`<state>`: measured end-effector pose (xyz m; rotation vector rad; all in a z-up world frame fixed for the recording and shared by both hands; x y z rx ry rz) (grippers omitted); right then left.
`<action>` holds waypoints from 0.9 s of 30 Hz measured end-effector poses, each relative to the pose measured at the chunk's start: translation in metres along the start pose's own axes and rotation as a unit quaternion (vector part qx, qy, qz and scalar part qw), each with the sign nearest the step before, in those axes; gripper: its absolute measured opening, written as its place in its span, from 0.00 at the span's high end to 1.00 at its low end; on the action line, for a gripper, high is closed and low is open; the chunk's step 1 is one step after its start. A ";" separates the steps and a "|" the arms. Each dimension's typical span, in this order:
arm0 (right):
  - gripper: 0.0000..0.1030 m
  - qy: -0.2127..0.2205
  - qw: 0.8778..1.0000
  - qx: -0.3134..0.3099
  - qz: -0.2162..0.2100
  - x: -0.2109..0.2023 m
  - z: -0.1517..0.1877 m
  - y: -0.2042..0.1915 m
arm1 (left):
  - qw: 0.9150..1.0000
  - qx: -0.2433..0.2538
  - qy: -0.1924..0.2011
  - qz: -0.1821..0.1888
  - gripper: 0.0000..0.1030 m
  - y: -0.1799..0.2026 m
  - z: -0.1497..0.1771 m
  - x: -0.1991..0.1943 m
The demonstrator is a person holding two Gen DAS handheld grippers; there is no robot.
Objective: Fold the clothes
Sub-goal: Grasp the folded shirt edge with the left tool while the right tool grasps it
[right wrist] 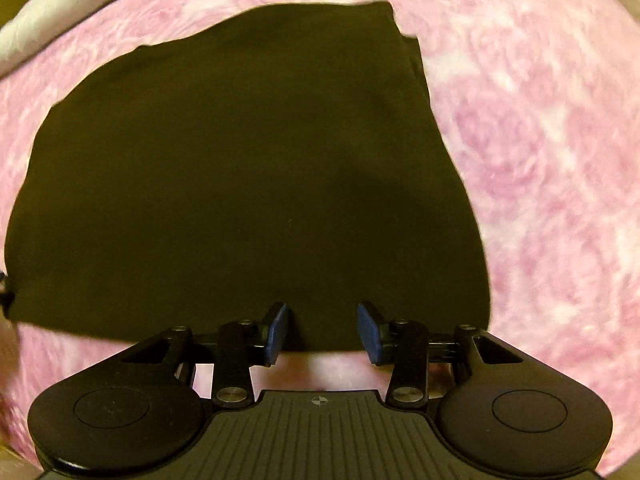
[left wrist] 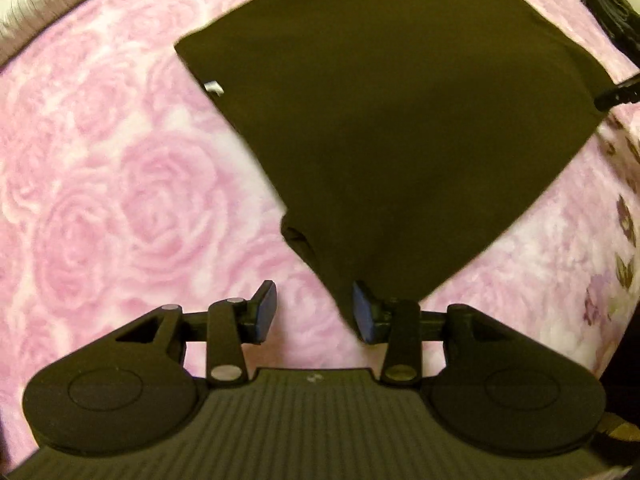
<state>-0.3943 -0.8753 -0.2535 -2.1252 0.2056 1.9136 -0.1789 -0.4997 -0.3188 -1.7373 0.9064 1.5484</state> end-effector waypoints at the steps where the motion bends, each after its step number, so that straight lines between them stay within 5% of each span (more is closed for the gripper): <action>1: 0.52 0.004 1.000 -0.009 -0.001 -0.005 0.000 -0.008 | 1.000 0.016 0.002 -0.015 0.65 0.000 0.000 -0.005; 4: 0.33 0.022 0.998 -0.057 -0.007 -0.014 0.003 -0.040 | 0.996 0.073 0.008 -0.058 0.62 0.001 0.001 -0.018; 8: 0.31 0.032 0.988 -0.143 -0.041 -0.018 0.019 -0.104 | 0.984 0.145 0.015 -0.101 0.56 -0.002 0.000 -0.032; 12: 0.31 0.041 0.979 -0.188 -0.063 -0.022 0.038 -0.153 | 0.954 0.254 0.037 -0.155 0.49 -0.004 -0.004 -0.042; 14: 0.31 0.050 0.975 -0.205 -0.063 -0.024 0.040 -0.174 | 0.928 0.326 0.050 -0.176 0.44 -0.006 -0.007 -0.036; 17: 0.31 0.070 0.974 -0.211 -0.052 -0.027 0.041 -0.196 | 0.877 0.430 0.069 -0.205 0.41 -0.008 -0.011 -0.028; 23: 0.30 0.087 0.981 -0.176 -0.001 -0.016 0.044 -0.228 | 0.747 0.608 0.131 -0.233 0.41 -0.025 -0.026 0.014; 27: 0.30 0.082 0.991 -0.099 0.020 0.000 0.051 -0.251 | 0.689 0.662 0.176 -0.238 0.41 -0.042 -0.043 0.038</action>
Point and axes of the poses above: each gripper's, at about its wrist camera, not at the fingertips, and x roughly the way its jaws point, y to its right, z to its underside, the point moved 8 cm from there along x, roughly the way its jaws point, and after that the axes turned 9 degrees about -y, right-handed, at the moved point
